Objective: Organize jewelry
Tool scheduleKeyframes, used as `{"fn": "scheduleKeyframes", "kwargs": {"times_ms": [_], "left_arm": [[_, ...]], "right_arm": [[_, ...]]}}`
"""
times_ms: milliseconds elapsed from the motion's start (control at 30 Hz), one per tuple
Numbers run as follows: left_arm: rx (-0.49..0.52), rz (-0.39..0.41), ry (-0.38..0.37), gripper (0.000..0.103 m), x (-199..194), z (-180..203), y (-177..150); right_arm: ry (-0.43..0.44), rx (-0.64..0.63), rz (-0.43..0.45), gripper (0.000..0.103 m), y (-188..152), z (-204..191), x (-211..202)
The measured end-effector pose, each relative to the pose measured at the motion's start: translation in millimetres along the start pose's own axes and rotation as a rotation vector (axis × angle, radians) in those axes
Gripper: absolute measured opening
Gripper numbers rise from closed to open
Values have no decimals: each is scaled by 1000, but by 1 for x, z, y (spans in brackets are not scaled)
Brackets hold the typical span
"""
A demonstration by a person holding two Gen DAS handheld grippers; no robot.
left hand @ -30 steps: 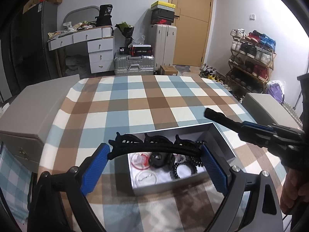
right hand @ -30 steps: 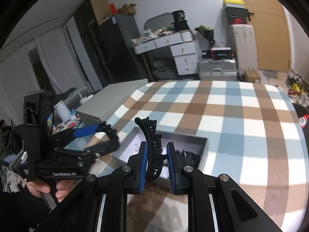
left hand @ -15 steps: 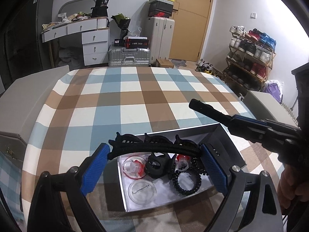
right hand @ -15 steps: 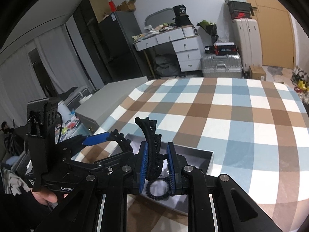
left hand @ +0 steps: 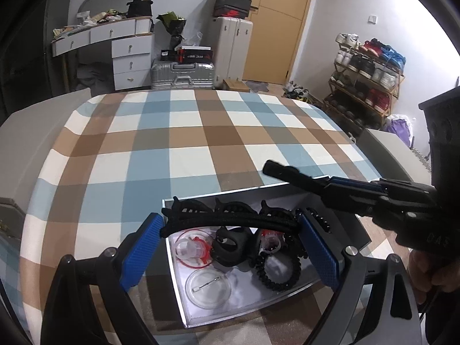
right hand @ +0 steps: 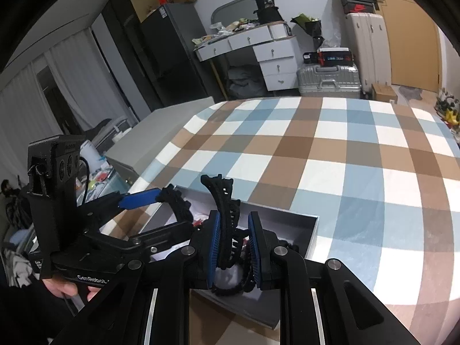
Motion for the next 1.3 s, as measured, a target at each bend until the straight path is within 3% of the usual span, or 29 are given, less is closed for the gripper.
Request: {"fn": "scheduleKeyframes", "kwargs": {"times_ms": [333,467,567,700,767,967,1300], "left_arm": [[49,19,-4,92,-7,2,1],[59,46,-5,93,-13,6,4],[74,75,39,93,-18,9,5],[51,181,83,93,-34,6,6],[40,250,116,93,-47,5,7],[-10,412,271,102,-75,-1,9],[-92,581,324,102,-104,-14,-1]], "right_arm": [[-25,19,88,29,1,2,-18],[-47,18,132,57,2,1,-30],[-52,12,168,62,2,-2,-39],[-53,5,228,79,0,-8,-53],[-52,-16,258,82,-1,-14,-60],[-70,-75,356,99,-6,-31,-85],[-196,-187,538,103,-24,-55,-116]]}}
Point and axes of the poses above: each gripper's, at about its wrist camera, not at the fingertips, and x roughly the way its jaws point, z to its right, y to its top, the point moved 3 cm from there along x, roughly the way its jaws point, and after that the axes turned 5 degrees about y, right-handed, at the moved point
